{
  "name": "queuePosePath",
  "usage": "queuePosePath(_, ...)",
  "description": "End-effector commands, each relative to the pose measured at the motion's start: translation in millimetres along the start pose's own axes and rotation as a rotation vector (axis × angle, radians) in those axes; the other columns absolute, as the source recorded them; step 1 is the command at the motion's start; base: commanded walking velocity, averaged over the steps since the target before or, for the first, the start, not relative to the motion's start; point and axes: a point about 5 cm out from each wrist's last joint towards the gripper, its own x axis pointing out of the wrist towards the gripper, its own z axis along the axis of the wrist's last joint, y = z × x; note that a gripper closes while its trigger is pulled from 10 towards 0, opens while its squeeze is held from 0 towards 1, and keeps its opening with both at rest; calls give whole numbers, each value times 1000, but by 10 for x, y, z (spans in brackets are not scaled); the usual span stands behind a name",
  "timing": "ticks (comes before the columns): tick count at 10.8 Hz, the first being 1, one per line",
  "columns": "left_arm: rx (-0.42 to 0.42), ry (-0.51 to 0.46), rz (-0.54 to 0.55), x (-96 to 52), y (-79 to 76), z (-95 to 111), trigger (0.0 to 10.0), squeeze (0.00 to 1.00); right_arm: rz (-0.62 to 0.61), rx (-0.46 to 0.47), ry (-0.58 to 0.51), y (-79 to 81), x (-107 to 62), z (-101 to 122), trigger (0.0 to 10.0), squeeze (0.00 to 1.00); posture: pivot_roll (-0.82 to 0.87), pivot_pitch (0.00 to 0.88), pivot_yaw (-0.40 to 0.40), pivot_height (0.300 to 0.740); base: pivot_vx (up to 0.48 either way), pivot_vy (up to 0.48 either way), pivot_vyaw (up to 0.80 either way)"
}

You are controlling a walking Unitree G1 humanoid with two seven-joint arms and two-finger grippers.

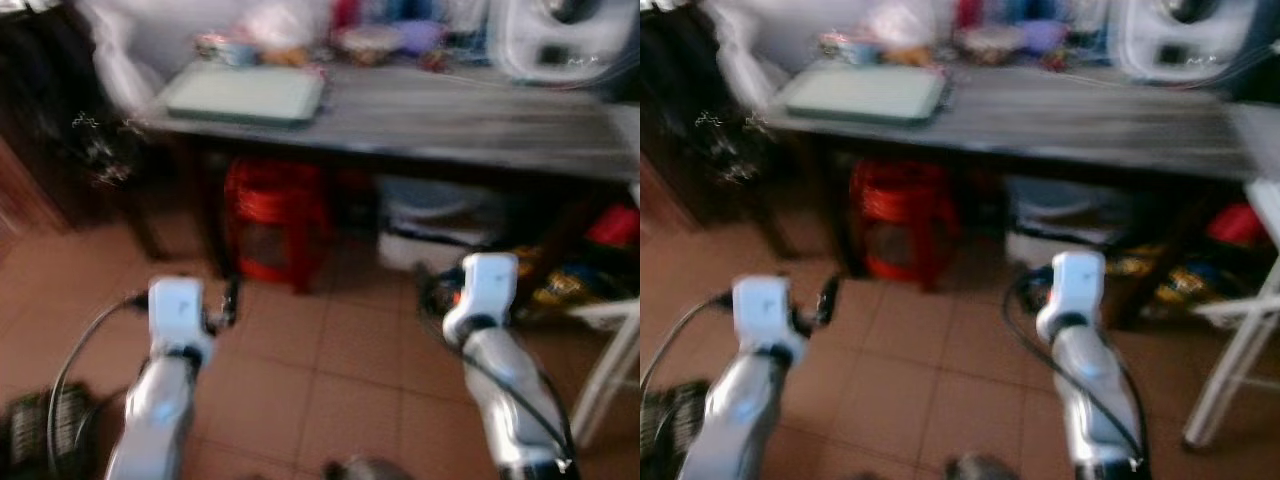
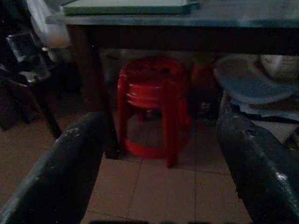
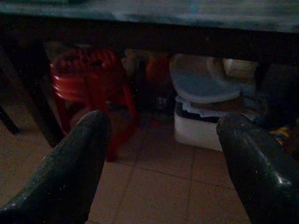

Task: Setting the table

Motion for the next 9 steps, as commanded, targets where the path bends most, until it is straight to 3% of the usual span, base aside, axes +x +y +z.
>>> queuePosePath(1,8,-10,8,1,25,26,10000,0,9,-6,-38,17,18,92,10000,0,-27,13,47,740,0,-469,0)
queuePosePath(2,10,-12,1,4,20,32,10000,0,7,-3,-39,14,22,97,10000,0,-27,13,47,740,0,-465,0)
queuePosePath(4,13,-16,-8,9,5,43,10000,0,3,0,-32,15,22,95,10000,0,-27,13,45,740,0,-463,-703)
queuePosePath(9,10,-26,-27,11,-31,79,10000,0,16,-5,-60,54,39,152,10000,0,-23,30,46,740,0,-457,0)
